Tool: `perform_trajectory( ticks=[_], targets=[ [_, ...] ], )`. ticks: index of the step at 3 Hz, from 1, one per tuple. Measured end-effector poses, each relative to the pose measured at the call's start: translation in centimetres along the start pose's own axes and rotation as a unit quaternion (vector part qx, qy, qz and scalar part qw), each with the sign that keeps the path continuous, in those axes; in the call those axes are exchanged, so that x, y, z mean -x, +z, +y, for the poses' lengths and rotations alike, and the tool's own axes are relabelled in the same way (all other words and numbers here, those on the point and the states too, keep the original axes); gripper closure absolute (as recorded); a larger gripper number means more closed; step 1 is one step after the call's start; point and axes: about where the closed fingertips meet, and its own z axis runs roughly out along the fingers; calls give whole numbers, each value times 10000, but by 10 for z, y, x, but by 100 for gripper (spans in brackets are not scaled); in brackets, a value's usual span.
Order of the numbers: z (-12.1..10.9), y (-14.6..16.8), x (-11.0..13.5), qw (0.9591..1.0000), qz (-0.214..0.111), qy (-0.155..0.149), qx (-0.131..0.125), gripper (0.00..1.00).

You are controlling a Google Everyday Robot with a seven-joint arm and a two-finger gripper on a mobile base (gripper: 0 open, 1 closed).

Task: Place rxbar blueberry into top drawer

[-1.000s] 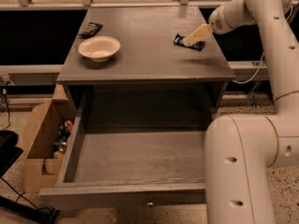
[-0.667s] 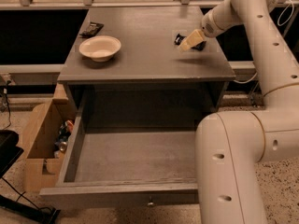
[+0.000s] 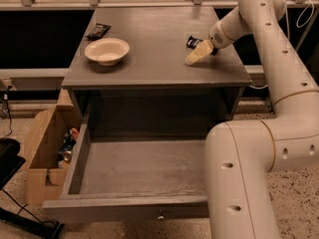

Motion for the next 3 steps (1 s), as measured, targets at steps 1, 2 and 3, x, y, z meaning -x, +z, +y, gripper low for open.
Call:
perform_trajectory(
  ticks=[1, 2, 3],
  targets=[
    [0, 0, 0, 10000, 0, 0, 1, 0],
    [1, 5, -1, 10000, 15, 2, 28, 18],
    [2, 7, -1, 10000, 24, 4, 44, 42]
  ],
)
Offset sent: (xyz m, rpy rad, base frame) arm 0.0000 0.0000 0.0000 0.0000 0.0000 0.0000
